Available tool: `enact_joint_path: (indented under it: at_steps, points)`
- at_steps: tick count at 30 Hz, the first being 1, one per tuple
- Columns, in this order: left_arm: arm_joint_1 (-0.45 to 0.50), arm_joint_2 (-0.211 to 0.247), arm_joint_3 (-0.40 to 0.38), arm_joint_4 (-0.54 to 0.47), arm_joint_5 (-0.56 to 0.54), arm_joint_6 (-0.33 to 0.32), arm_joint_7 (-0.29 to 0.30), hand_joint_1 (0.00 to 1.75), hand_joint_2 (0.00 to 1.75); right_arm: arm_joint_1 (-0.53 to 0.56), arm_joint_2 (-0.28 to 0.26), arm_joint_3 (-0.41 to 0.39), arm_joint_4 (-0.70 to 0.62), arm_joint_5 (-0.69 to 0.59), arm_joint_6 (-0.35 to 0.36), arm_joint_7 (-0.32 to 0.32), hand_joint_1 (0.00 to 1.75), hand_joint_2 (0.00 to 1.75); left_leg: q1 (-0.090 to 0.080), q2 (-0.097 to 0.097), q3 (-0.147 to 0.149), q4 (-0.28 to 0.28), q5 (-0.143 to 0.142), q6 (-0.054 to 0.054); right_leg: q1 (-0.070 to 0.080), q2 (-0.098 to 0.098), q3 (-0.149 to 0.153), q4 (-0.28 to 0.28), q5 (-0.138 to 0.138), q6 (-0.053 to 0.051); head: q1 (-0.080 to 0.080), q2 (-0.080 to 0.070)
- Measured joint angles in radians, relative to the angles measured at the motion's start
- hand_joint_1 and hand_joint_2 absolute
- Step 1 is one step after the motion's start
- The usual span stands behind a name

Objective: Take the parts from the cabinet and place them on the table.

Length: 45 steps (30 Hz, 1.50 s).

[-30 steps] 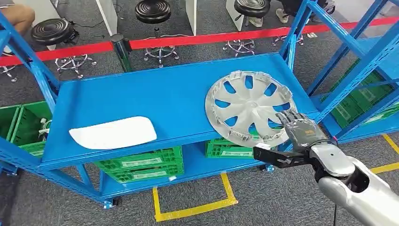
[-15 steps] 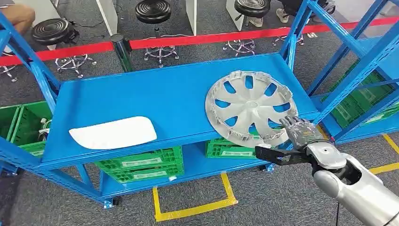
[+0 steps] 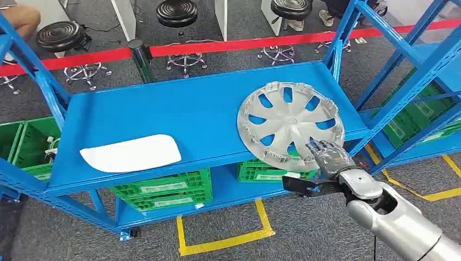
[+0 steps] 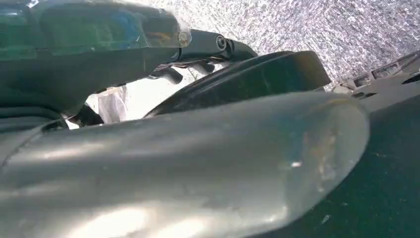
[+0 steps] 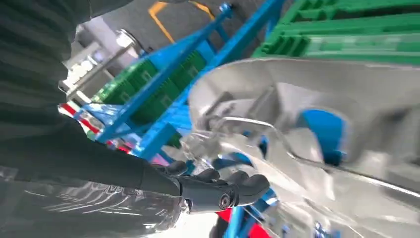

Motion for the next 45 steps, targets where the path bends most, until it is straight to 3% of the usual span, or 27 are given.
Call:
enact_joint_path:
  at_steps: [10, 23, 33, 45]
  points:
    - [0.000, 0.001, 0.000, 0.000, -0.002, 0.001, 0.002, 0.00, 0.00, 0.000, 0.033, 0.010, 0.029, 0.125, -0.118, -0.052, 0.00, 1.75, 0.000, -0.001, 0.000, 0.000, 0.000, 0.000, 0.000, 0.000, 0.000, 0.000, 0.000, 0.000, 0.000, 0.000]
    - [0.000, 0.001, 0.000, 0.000, -0.002, 0.001, 0.002, 0.00, 0.00, 0.001, 0.056, 0.009, 0.056, 0.135, -0.124, -0.054, 0.00, 1.75, 0.000, -0.004, 0.001, 0.000, 0.000, 0.000, 0.000, 0.000, 0.000, 0.000, 0.000, 0.000, 0.000, 0.000]
    - [0.000, 0.001, -0.006, 0.000, -0.011, 0.003, 0.008, 0.00, 0.00, 0.015, 0.070, -0.009, 0.067, 0.237, -0.158, -0.039, 0.00, 1.75, 0.000, -0.008, 0.000, 0.000, 0.000, 0.000, 0.000, -0.002, 0.000, 0.000, 0.000, 0.000, 0.000, 0.000]
    - [0.000, 0.001, -0.010, 0.000, -0.017, 0.003, 0.010, 0.00, 0.00, 0.034, 0.074, -0.044, 0.074, 0.219, -0.144, -0.033, 0.00, 1.75, 0.000, -0.010, 0.000, 0.000, 0.000, 0.000, 0.000, -0.002, 0.000, 0.000, 0.000, 0.000, 0.000, 0.000]
